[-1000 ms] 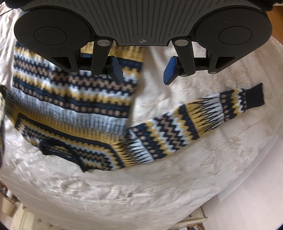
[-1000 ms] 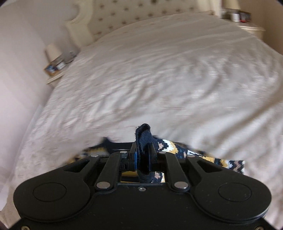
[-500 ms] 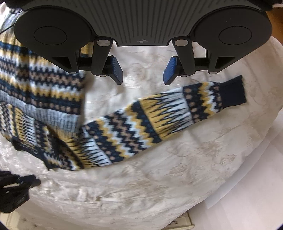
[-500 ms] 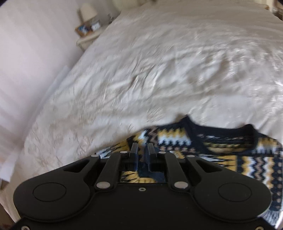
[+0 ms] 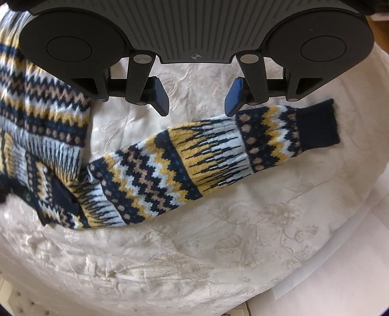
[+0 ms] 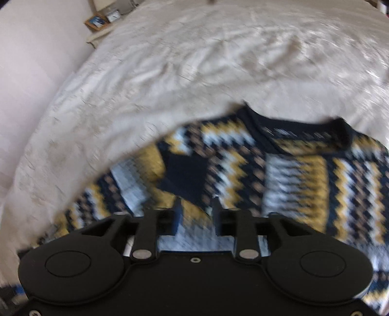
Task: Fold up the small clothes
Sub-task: 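Move the left tool to the other sleeve's navy cuff and close on it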
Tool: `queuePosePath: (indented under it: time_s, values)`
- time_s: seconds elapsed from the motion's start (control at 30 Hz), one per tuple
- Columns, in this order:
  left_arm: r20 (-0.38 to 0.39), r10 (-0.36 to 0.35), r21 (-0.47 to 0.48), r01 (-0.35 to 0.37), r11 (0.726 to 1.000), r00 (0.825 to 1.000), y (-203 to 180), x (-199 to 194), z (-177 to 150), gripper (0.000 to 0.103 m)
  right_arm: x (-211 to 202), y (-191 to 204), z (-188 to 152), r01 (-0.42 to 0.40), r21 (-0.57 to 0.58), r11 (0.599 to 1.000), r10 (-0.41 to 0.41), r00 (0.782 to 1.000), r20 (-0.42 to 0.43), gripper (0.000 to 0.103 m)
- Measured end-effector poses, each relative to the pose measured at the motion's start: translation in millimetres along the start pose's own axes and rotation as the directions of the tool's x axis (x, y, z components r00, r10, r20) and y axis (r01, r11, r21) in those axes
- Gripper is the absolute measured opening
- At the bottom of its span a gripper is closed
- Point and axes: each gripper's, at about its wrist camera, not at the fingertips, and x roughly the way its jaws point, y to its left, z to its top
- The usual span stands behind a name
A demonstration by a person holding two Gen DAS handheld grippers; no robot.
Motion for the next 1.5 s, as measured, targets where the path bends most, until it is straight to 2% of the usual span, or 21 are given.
queuePosePath:
  time_s: [0.03, 0.1, 0.17, 0.2, 0.27, 0.33, 0.4, 0.5, 0.63, 0.77, 0.87, 1.03, 1.17, 1.27, 1.4, 1.5]
  values:
    - [0.0, -0.015, -0.017, 0.015, 1.0, 1.0, 1, 2, 1, 0.05, -4, -8, -10, 0.011, 0.004, 1.0, -0.011, 1.0, -0.003, 0.057]
    - [-0.001, -0.044, -0.054, 0.044, 0.998, 0.999, 5, 7, 3, 0.05, -11, -18, -23, 0.028, 0.008, 1.0, -0.028, 1.0, -0.012, 0.059]
    - [0.011, -0.071, -0.09, 0.071, 0.993, 0.997, 11, 11, 3, 0.049, -16, -29, -39, 0.054, 0.012, 0.998, -0.054, 0.998, -0.03, 0.07]
    - [0.018, -0.091, -0.106, 0.093, 0.99, 0.996, 14, 13, 2, 0.049, -18, -34, -46, 0.055, 0.017, 0.998, -0.054, 0.998, -0.034, 0.078]
    - [0.029, -0.129, -0.139, 0.132, 0.982, 0.991, 21, 16, 1, 0.05, -20, -42, -59, 0.045, 0.026, 0.999, -0.043, 0.998, -0.043, 0.084]
    - [0.041, -0.156, -0.167, 0.161, 0.973, 0.987, 29, 21, -2, 0.049, -21, -48, -72, 0.044, 0.037, 0.998, -0.041, 0.997, -0.059, 0.098]
    - [0.044, -0.157, -0.185, 0.162, 0.969, 0.987, 36, 25, -7, 0.05, -22, -53, -83, 0.033, 0.044, 0.998, -0.029, 0.997, -0.071, 0.103]
    - [0.063, -0.125, -0.216, 0.136, 0.967, 0.99, 49, 28, -15, 0.051, -22, -57, -97, 0.017, 0.043, 0.999, -0.013, 0.996, -0.093, 0.103]
    - [0.138, -0.088, -0.257, 0.122, 0.959, 0.986, 73, 30, -26, 0.072, -20, -56, -109, 0.018, 0.008, 1.0, -0.017, 0.992, -0.127, 0.103]
    - [0.159, -0.009, -0.322, 0.06, 0.945, 0.987, 95, 31, -30, 0.076, -20, -49, -117, 0.003, -0.023, 1.0, -0.007, 0.99, -0.142, 0.103]
    - [0.16, 0.023, -0.373, 0.039, 0.927, 0.987, 110, 35, -36, 0.076, -19, -42, -117, -0.011, -0.041, 0.999, 0.005, 0.99, -0.143, 0.103]
    - [0.147, 0.014, -0.396, 0.046, 0.917, 0.989, 126, 55, -42, 0.082, -17, -25, -110, -0.034, -0.074, 0.997, 0.024, 0.99, -0.142, 0.103]
    - [0.152, -0.031, -0.417, 0.093, 0.904, 0.988, 135, 72, -40, 0.095, -15, -12, -106, -0.048, -0.097, 0.994, 0.033, 0.988, -0.149, 0.103]
    - [0.162, -0.055, -0.428, 0.12, 0.896, 0.985, 140, 82, -38, 0.096, -13, -4, -104, -0.06, -0.112, 0.992, 0.041, 0.986, -0.162, 0.103]
    - [0.17, -0.085, -0.497, 0.16, 0.853, 0.982, 150, 90, -39, 0.096, -11, 7, -106, -0.07, -0.142, 0.987, 0.042, 0.981, -0.19, 0.103]
    - [0.219, -0.097, -0.574, 0.209, 0.792, 0.971, 158, 89, -47, 0.095, -9, 11, -107, -0.075, -0.159, 0.984, 0.042, 0.978, -0.205, 0.103]
